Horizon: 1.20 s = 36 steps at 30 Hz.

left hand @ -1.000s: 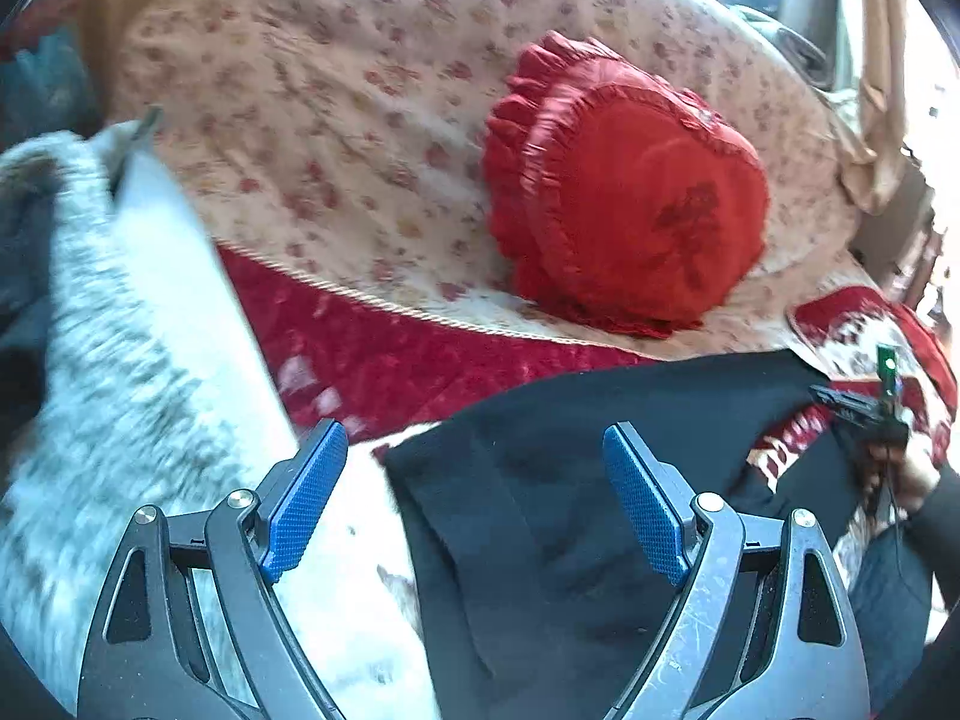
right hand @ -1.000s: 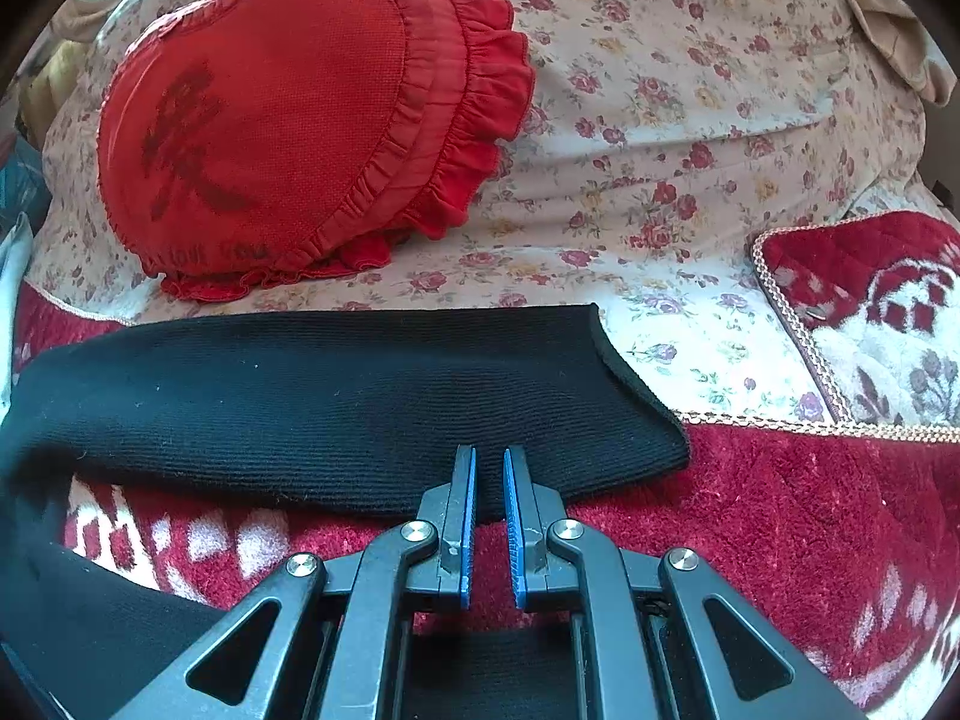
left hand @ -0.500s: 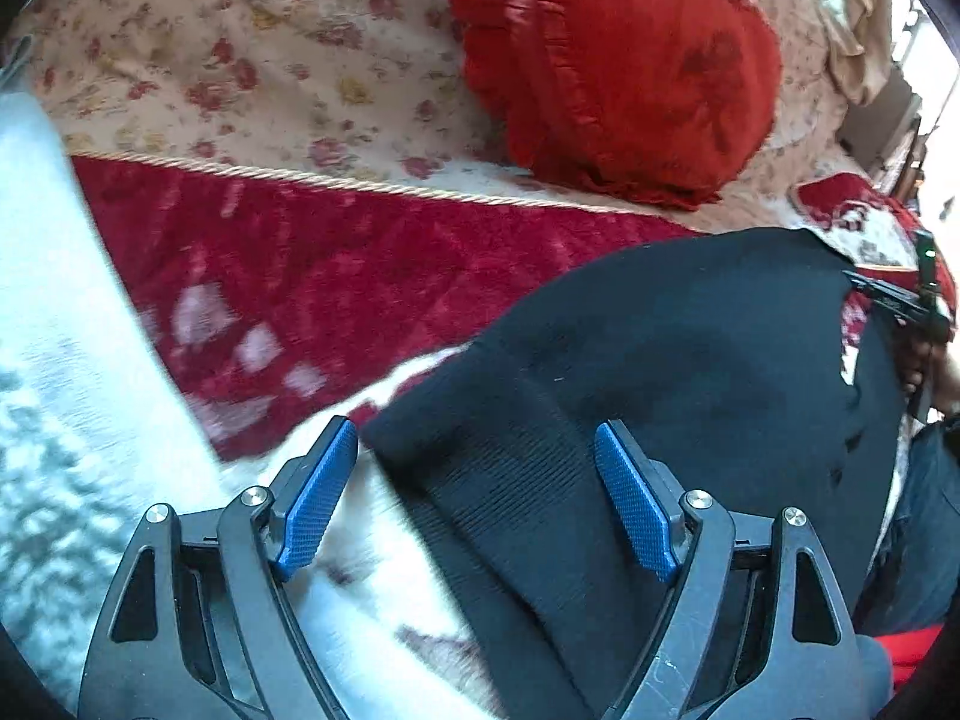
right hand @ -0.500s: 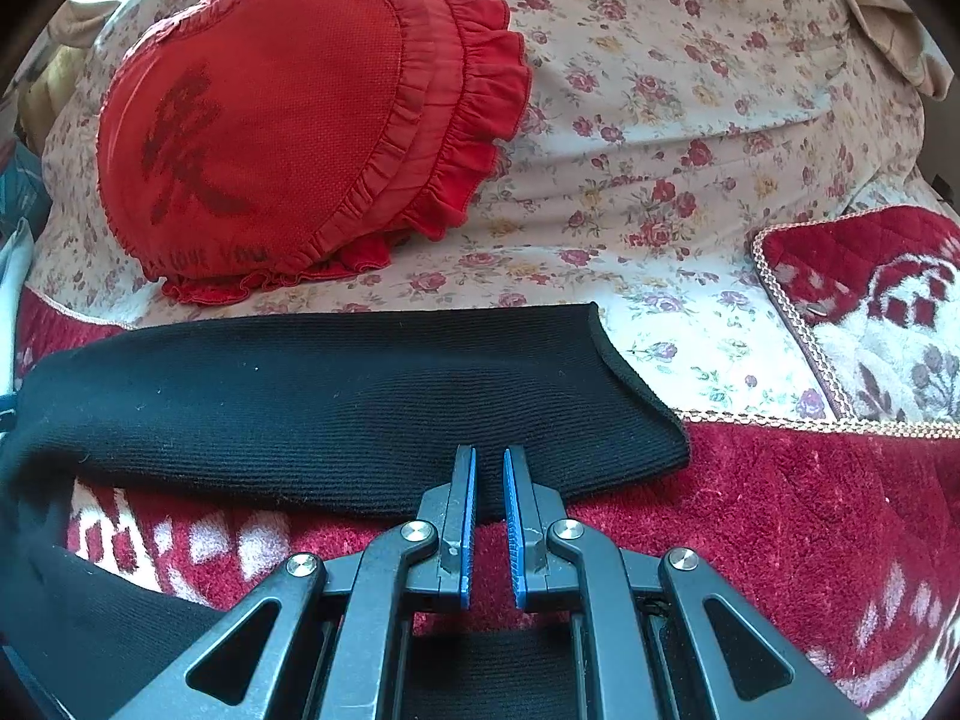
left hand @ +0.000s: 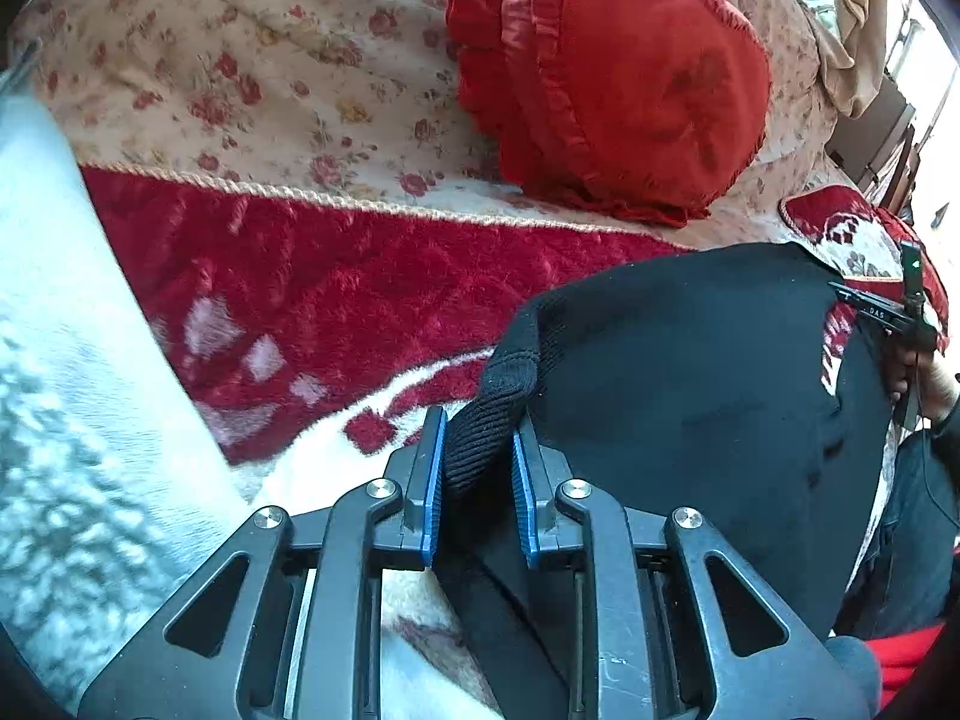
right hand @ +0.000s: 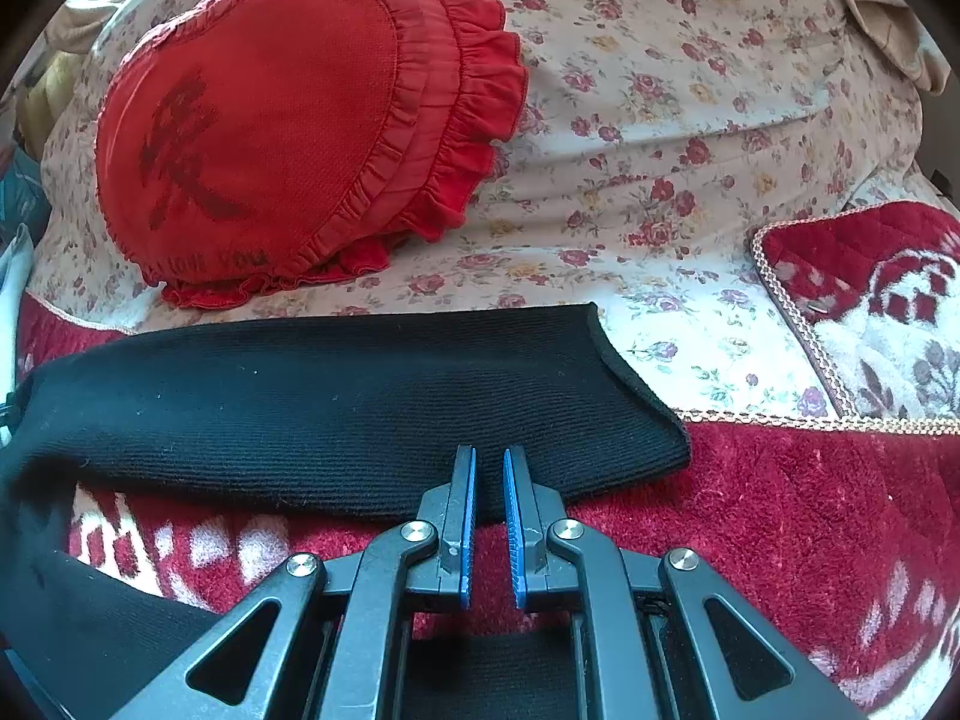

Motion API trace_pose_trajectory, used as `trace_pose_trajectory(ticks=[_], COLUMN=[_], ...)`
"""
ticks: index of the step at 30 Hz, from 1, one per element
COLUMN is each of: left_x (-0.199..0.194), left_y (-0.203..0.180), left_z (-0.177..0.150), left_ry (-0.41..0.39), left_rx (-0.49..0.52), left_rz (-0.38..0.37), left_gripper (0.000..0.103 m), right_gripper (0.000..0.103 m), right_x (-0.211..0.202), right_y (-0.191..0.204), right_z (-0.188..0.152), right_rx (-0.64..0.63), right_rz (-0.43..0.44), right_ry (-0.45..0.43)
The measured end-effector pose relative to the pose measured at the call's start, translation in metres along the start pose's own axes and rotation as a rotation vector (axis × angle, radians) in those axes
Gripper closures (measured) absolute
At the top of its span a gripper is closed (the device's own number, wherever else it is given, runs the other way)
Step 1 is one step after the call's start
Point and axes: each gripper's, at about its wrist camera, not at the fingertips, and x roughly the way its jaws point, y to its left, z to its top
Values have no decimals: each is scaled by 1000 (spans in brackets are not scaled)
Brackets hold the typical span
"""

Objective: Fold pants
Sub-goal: 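Grasp the pants waistband edge with the left tool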

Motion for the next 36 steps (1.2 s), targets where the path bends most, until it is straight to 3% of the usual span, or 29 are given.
trace_pose_trajectory(ticks=[5, 9, 12, 15, 19, 22, 27, 36], left_x=[-22, -55, -75, -87, -99, -101, -99, -94], left_y=[-17, -40, -67, -90, -93, -90, -89, -91], left_z=[1, 8, 8, 6, 4, 0, -6, -4], left_ry=[-30, -114, -167, -195, -243, -270, -269, -256], left_rx=[39, 20, 43, 65, -12, -97, -129, -145], left_rz=[96, 155, 198, 244, 246, 212, 219, 218], left_gripper=[91, 93, 93, 93, 93, 93, 93, 93], right_gripper=[95, 95, 95, 93, 90, 90, 90, 89], right_x=[0, -3, -30, -56, -35, -4, 36, 73], right_y=[-3, -14, -41, -75, -110, -114, -115, -87], right_z=[1, 6, 12, 20, 47, 61, 75, 92], right_rx=[30, 111, 265, 352, 343, 249, 288, 163], right_rz=[16, 83, 188, 189, 224, 227, 323, 227], right_ry=[5, 12, -101, -173, 6, 140, 232, 303])
